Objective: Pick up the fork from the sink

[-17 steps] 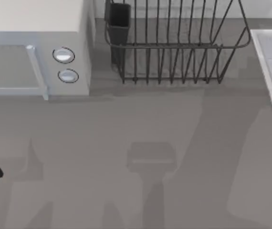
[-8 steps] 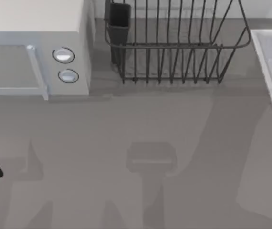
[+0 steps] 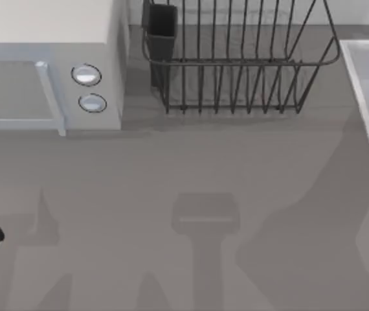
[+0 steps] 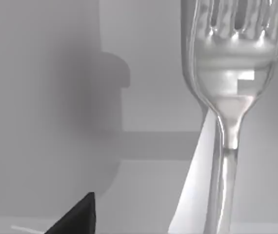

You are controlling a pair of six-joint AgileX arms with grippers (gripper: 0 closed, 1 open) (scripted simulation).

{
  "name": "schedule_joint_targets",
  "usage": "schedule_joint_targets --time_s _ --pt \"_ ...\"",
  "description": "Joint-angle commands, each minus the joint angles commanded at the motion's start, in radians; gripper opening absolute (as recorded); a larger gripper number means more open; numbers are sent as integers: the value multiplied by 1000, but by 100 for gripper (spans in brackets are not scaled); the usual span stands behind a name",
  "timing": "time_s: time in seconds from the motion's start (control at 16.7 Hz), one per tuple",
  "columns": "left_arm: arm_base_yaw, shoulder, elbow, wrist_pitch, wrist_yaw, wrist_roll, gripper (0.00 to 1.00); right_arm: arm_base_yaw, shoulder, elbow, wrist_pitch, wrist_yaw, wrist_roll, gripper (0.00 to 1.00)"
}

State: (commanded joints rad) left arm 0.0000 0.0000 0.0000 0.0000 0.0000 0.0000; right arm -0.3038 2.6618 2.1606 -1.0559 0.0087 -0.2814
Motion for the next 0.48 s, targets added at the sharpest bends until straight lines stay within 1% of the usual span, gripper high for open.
schedule_joint_targets --time_s 0.18,0.48 --pt "0 0 0 0 0 0 100 -1 42 -74 108 1 0 100" --pt "0 0 0 0 0 0 100 -2 52 -90 128 1 0 100"
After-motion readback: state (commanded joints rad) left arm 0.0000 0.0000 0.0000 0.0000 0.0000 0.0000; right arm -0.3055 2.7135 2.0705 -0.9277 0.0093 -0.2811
